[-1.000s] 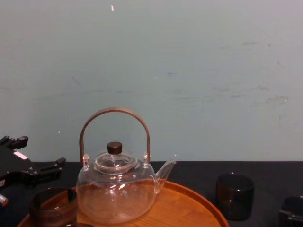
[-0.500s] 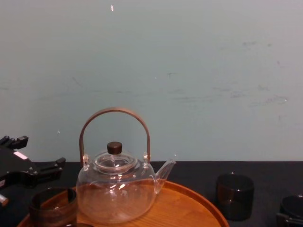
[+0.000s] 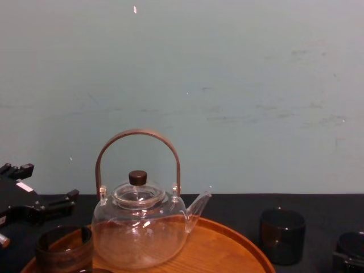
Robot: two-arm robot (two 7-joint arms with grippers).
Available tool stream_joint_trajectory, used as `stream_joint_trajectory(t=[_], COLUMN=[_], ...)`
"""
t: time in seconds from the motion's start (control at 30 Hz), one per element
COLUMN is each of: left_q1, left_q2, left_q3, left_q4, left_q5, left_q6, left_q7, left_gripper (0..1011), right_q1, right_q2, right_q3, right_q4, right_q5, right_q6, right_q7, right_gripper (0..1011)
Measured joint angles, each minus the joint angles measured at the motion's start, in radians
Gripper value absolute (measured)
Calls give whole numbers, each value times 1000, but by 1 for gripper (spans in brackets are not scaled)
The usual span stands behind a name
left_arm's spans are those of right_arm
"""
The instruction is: Pick up the glass from the table and place it on the tray.
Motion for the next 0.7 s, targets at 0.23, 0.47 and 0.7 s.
stream_joint_trajectory(t=[0.23,0.47,0.7], left_q1=[0,0,0], left_q2=[0,0,0], left_q3=[0,0,0], left_q4=[0,0,0], left_q5=[0,0,0], left_q6=[0,0,0], left_q7=[0,0,0], left_gripper=[1001,1001,1001], right_q1=[-12,-26,-18], right_q2=[16,23,20], right_q3=[-7,-28,-79], right_q4=[-44,-106,-136], right_q5=[3,0,-11], right_q6=[-18,-33,-40], right_q7=[18,29,58], right_gripper=[906,906,906])
